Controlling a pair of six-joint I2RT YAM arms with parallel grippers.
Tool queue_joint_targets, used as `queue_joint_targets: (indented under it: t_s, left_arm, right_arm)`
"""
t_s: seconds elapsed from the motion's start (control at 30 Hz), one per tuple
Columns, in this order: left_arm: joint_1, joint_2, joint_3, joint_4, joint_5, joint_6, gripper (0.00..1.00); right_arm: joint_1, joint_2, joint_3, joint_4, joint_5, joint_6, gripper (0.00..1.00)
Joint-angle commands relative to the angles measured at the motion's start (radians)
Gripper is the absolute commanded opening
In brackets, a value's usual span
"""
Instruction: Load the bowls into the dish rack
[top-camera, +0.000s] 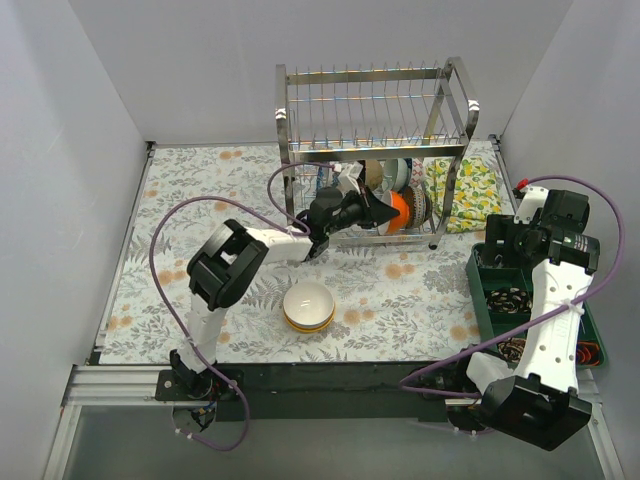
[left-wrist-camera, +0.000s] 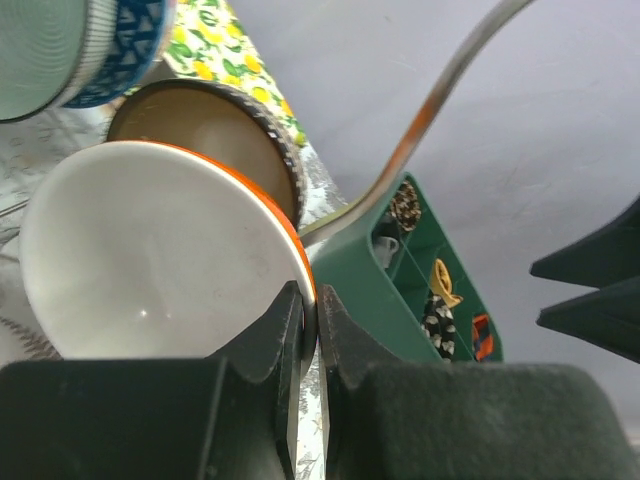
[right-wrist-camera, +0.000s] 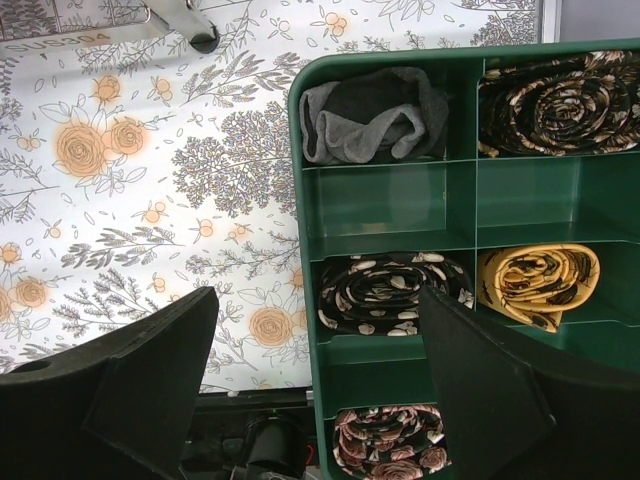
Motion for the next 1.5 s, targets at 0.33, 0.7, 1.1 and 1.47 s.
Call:
queue_joint_targets:
  t_s: [0.33,0.7,1.1,1.47]
  left_arm:
    - [0.021,0.104,0.124,0.052,0.080,-0.096,0.00]
    - [0.080,0.130,0.097,0.066,0.151,-0.163,0.04]
    - [0.038,-0.054,0.051,-0.114,0.024,0.201,0.42]
    - [-0.086,-0.293,-0.151,-0.451,-0.269,0.615,0.48]
  right_arm:
    - [-0.007,0.031,0.055,-0.013,0.019,0.007,0.89]
    - [-0.007,0.056,0.044,-0.002,0.004,0.004,0.89]
    - [-0.009,0.036,0.033,0.012,-0.020,0.009,0.90]
    - [-0.007,-0.012,0.041,0.004,-0.086,0.021,0.93]
